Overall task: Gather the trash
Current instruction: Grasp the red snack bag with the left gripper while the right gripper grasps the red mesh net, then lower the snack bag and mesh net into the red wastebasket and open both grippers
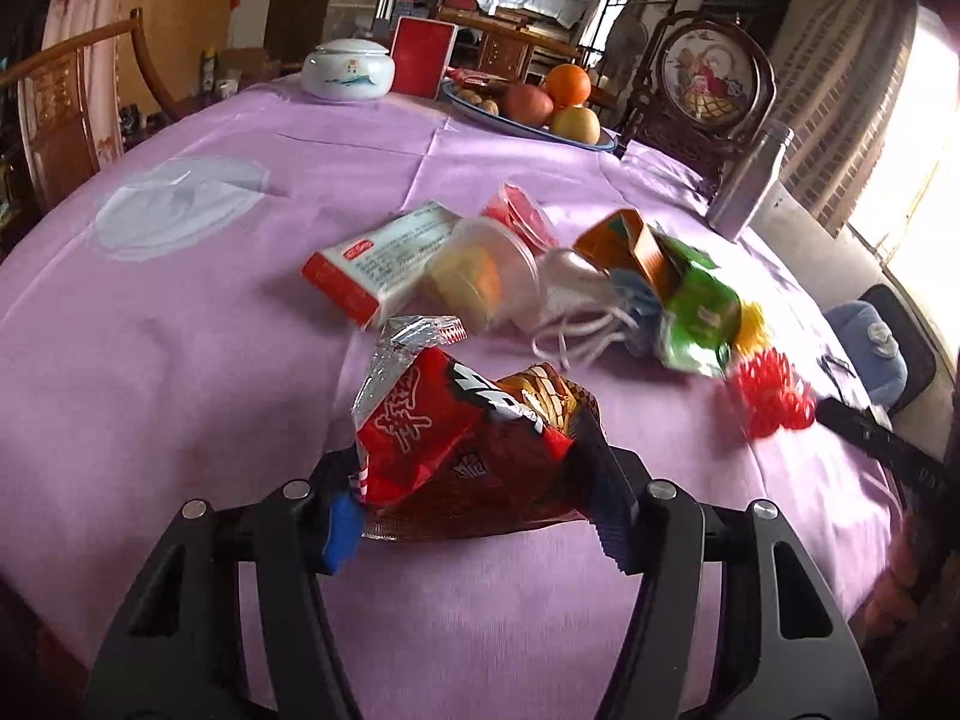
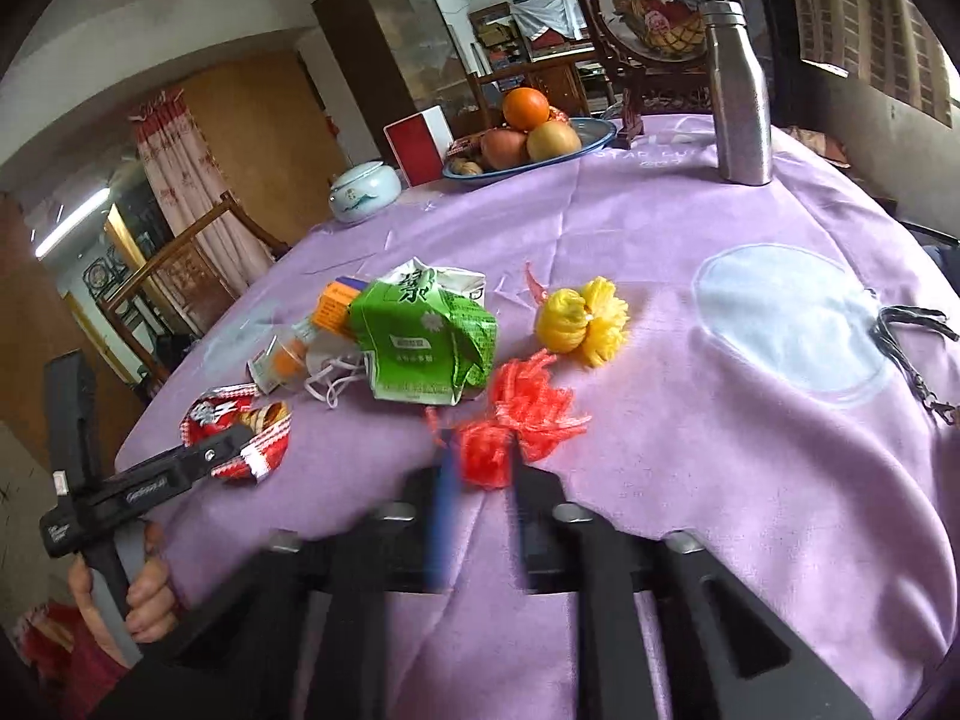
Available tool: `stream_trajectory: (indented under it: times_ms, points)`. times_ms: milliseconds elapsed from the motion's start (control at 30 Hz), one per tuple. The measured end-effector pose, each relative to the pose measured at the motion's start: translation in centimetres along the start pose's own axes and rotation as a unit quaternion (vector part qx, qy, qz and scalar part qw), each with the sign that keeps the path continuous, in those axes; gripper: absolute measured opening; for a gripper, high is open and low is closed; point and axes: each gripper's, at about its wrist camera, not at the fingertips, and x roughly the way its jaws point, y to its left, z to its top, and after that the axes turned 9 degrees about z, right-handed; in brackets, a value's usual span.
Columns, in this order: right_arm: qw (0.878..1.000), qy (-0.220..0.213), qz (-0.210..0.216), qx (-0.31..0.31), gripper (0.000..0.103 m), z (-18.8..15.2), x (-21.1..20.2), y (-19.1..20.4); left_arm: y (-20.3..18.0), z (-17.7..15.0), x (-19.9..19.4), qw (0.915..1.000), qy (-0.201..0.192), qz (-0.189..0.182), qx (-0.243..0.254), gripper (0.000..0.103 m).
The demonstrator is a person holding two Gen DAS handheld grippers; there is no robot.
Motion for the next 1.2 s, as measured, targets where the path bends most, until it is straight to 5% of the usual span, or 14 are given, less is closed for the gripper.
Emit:
stream_trajectory:
  times_ms: [67, 233, 267, 300, 400, 833, 1200]
  points:
    - [1.000, -0.011, -0.011, 0.011, 0.067, 0.3, -0.1, -0.4, 0.2, -0.4, -0.9, 1.0000, -0.002, -0.007, -0.005, 0.061]
    - [0.999, 0.015, -0.022, 0.032, 0.067, 1.5, 2.5, -1.1, 0.7, -0.5, -2.2, 0.9999, -0.012, -0.007, -0.009, 0.061]
    - [0.999, 0.027, -0.016, 0.043, 0.060, 1.4, 3.3, -1.5, 0.9, -0.4, -2.3, 0.9998, -0.012, -0.006, -0.011, 0.061]
    - [0.998, 0.036, -0.011, 0.050, 0.030, 1.3, 3.7, -1.7, 1.0, -0.4, -2.3, 0.9998, -0.011, -0.004, -0.014, 0.061]
    - [0.999, 0.028, 0.010, 0.044, 0.024, 0.7, 3.0, -1.6, 1.7, -0.5, -2.4, 0.9998, -0.007, -0.003, -0.021, 0.061]
    - [0.998, -0.032, 0.035, -0.041, 0.024, -3.7, -3.8, 2.5, 3.5, -1.4, -10.1, 0.9969, -0.072, 0.006, -0.030, 0.061]
    - [0.992, -0.047, 0.083, -0.086, 0.024, -5.5, -6.0, 7.5, 12.5, -8.6, -16.9, 0.9884, -0.071, 0.102, -0.088, 0.061]
